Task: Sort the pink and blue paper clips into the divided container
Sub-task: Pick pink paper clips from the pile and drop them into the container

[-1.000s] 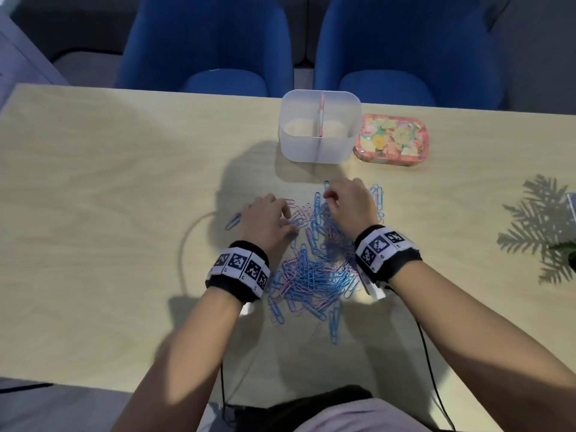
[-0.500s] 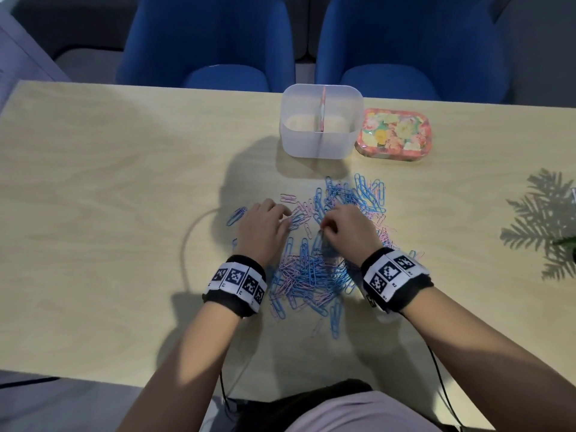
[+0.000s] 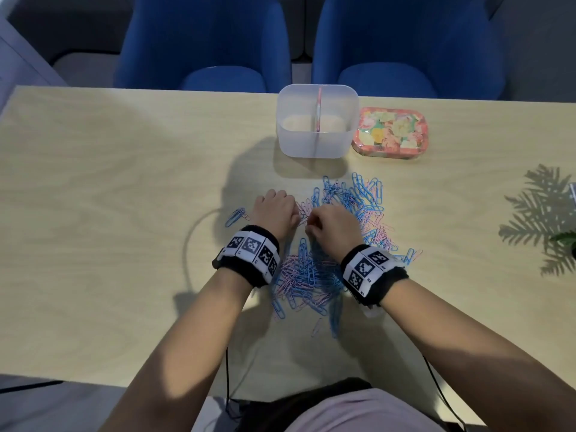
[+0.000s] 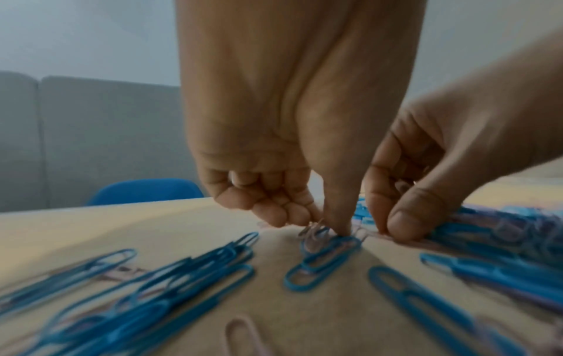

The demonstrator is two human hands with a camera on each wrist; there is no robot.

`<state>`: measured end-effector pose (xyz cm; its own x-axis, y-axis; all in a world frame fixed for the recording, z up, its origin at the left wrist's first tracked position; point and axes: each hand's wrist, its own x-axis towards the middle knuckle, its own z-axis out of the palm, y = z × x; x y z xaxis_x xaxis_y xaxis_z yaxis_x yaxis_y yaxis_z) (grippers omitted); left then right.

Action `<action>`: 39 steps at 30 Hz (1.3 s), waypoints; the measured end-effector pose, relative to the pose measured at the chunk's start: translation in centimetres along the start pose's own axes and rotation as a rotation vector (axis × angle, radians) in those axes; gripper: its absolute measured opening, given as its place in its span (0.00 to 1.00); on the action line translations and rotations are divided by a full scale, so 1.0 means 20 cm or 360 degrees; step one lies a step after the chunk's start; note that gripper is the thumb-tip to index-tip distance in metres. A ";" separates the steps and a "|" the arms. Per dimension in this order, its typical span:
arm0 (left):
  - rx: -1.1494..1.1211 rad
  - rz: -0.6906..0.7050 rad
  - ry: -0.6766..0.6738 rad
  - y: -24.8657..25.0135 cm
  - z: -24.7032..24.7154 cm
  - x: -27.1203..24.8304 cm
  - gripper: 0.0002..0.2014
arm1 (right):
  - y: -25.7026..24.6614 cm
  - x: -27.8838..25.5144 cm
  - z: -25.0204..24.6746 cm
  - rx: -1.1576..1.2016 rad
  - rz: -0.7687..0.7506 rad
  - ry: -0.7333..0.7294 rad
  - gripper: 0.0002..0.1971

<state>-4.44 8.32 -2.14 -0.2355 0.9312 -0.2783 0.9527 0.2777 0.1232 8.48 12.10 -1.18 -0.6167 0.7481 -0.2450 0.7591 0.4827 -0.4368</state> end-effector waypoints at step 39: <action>-0.0218 0.0018 0.0141 -0.15 -0.04 -0.08 0.26 | 0.00 0.18 -0.06 -0.0298 -0.0092 0.0078 0.10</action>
<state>-7.08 6.22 -1.23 -0.2466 0.9499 -0.1918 0.9218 0.2910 0.2563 6.53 15.35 -1.00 -0.6528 0.7359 -0.1797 0.7512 0.5981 -0.2794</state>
